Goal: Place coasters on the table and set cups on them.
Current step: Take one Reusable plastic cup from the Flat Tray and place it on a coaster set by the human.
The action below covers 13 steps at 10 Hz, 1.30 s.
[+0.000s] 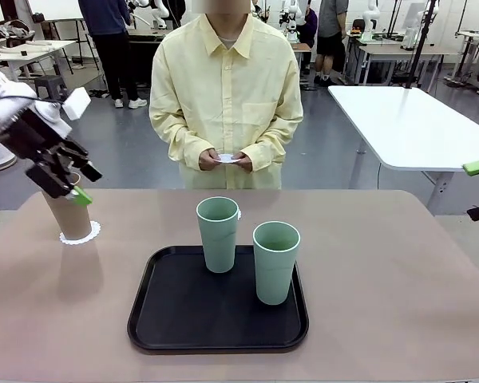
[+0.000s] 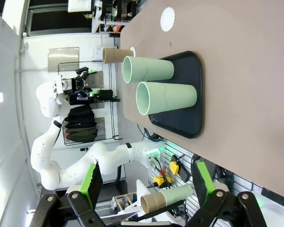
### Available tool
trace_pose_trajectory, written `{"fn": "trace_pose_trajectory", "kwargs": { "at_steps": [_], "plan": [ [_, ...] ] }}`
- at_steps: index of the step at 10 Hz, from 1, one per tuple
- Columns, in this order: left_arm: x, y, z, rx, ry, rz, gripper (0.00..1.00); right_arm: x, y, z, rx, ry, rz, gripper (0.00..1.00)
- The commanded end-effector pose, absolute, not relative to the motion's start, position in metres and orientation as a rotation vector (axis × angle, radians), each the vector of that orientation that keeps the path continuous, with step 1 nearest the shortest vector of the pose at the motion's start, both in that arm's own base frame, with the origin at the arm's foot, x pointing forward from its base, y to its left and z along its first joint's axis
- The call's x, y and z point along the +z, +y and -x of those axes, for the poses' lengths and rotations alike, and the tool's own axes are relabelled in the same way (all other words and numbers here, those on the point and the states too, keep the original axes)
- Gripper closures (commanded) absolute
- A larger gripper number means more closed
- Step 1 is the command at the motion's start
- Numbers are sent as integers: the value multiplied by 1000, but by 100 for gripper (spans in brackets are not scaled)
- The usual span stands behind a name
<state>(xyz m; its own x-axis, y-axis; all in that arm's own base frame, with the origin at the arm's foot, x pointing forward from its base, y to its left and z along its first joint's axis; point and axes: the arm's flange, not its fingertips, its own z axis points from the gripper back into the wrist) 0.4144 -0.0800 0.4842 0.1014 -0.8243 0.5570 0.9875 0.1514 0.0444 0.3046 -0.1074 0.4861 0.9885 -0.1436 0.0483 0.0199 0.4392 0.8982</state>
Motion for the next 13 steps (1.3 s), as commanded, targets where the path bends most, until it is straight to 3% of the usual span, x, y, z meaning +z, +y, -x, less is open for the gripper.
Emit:
{"fn": "trace_pose_trajectory", "kwargs": {
  "at_steps": [1, 3, 4, 9, 11, 13],
  "plan": [
    [447, -91, -422, -1421, -587, 420, 0, 487, -106, -308, -89, -148, -1149, 0],
    [436, -89, -423, -1380, -492, 580, 0, 487, -106, -308, -89, -148, -1149, 0],
    [449, -92, -418, -1395, -542, 409, 0, 487, -106, -308, -89, -148, -1149, 0],
    [447, -92, -419, -1389, -545, 439, 0, 487, -106, -308, -89, -148, -1149, 0],
    [410, -138, -432, -1376, -735, 666, 0, 487, -106, -308, -89, -148, -1149, 0],
    [388, -181, -439, -1393, -831, 686, 0, 487, -106, -308, -89, -148, -1149, 0]
  ]
}}
